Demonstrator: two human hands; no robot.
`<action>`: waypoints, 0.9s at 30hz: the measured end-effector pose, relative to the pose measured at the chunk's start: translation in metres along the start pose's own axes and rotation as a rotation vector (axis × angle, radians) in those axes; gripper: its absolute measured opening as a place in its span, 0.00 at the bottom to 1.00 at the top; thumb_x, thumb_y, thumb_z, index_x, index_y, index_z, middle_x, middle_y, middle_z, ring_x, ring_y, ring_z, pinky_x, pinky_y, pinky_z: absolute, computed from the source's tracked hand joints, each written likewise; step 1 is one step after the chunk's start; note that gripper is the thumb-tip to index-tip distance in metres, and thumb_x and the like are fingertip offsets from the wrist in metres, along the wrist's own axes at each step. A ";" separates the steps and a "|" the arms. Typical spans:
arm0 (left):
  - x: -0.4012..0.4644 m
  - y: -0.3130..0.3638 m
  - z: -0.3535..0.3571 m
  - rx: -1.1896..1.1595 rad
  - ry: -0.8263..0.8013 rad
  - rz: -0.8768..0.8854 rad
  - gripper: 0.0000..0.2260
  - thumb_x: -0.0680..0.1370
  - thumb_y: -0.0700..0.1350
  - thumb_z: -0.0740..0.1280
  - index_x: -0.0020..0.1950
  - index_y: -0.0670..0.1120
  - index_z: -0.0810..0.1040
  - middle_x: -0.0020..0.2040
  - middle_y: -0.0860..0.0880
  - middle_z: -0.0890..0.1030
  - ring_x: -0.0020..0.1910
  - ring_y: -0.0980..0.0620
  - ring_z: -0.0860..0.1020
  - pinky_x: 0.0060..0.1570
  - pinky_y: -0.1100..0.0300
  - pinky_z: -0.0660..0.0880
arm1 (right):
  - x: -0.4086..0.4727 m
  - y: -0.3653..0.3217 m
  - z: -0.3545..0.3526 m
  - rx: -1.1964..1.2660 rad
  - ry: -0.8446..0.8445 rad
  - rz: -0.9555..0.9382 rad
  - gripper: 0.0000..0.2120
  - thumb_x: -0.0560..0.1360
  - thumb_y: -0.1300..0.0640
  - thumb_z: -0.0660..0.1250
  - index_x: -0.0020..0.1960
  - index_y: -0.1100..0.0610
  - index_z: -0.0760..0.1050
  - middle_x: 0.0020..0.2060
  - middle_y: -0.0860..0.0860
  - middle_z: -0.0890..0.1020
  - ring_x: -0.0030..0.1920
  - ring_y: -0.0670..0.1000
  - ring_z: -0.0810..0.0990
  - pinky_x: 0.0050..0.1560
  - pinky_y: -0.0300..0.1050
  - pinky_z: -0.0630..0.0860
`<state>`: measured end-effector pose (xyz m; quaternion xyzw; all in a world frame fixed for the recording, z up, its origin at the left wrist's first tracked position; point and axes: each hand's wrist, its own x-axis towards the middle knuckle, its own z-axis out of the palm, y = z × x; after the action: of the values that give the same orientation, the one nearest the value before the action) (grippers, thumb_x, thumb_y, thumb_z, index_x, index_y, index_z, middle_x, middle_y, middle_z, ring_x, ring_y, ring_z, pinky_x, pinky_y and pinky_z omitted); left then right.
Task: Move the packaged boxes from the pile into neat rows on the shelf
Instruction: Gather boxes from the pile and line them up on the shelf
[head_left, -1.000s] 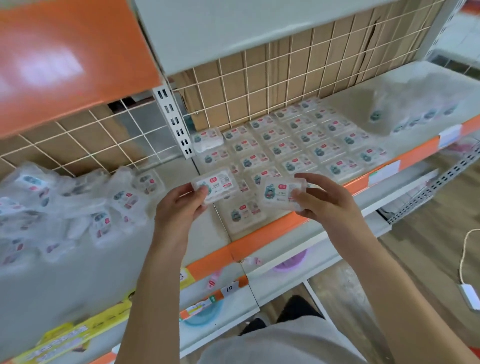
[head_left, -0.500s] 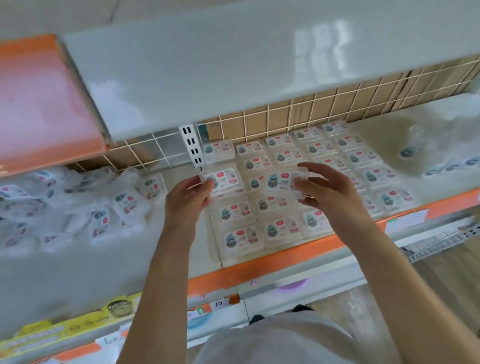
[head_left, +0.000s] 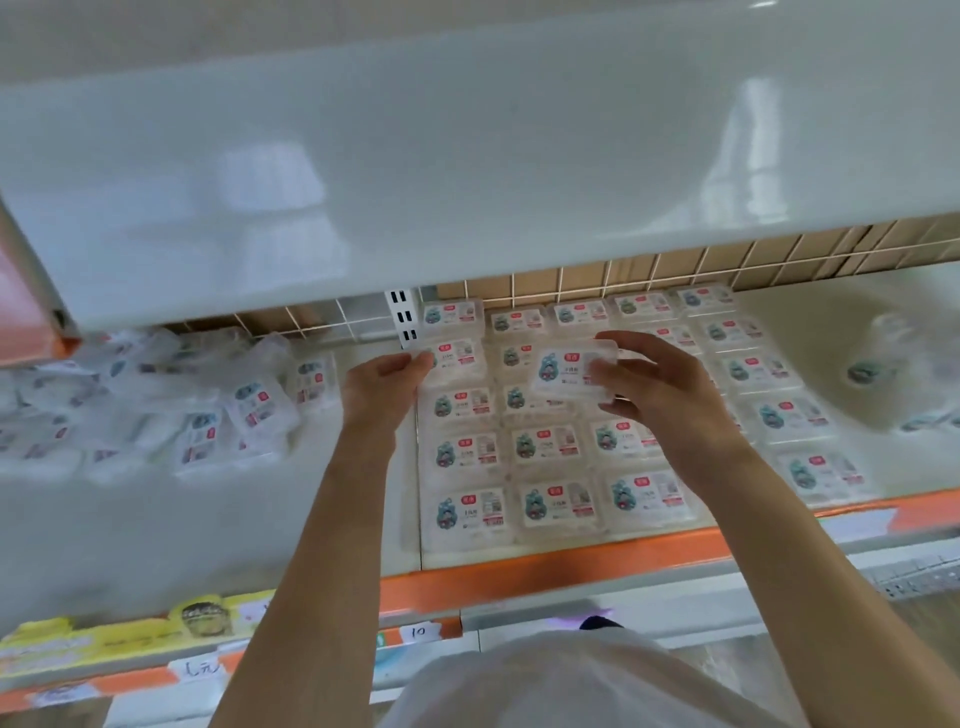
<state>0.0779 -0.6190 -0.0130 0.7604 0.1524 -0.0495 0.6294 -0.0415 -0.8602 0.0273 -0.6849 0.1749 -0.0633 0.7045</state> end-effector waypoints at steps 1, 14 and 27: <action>0.002 0.000 0.001 0.004 -0.002 -0.009 0.11 0.74 0.45 0.76 0.55 0.45 0.84 0.46 0.49 0.85 0.42 0.56 0.82 0.45 0.63 0.78 | 0.002 -0.001 0.000 0.001 -0.006 -0.005 0.14 0.75 0.60 0.74 0.60 0.52 0.81 0.48 0.53 0.87 0.52 0.53 0.85 0.60 0.56 0.80; 0.007 -0.002 0.011 -0.039 0.019 0.004 0.05 0.74 0.47 0.75 0.49 0.49 0.84 0.44 0.52 0.85 0.40 0.57 0.84 0.35 0.67 0.77 | 0.043 0.013 0.000 -0.055 0.020 0.021 0.17 0.72 0.56 0.77 0.60 0.54 0.79 0.46 0.51 0.88 0.51 0.55 0.86 0.59 0.56 0.81; -0.022 -0.003 0.000 0.020 0.096 0.113 0.06 0.80 0.50 0.68 0.45 0.50 0.81 0.36 0.59 0.81 0.34 0.63 0.77 0.35 0.71 0.71 | 0.123 0.009 0.029 -0.233 0.124 0.012 0.17 0.68 0.50 0.80 0.55 0.53 0.83 0.42 0.52 0.86 0.41 0.49 0.85 0.44 0.43 0.84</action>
<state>0.0559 -0.6221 -0.0101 0.7756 0.1388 0.0210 0.6155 0.0811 -0.8725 -0.0010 -0.7556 0.2284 -0.0805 0.6086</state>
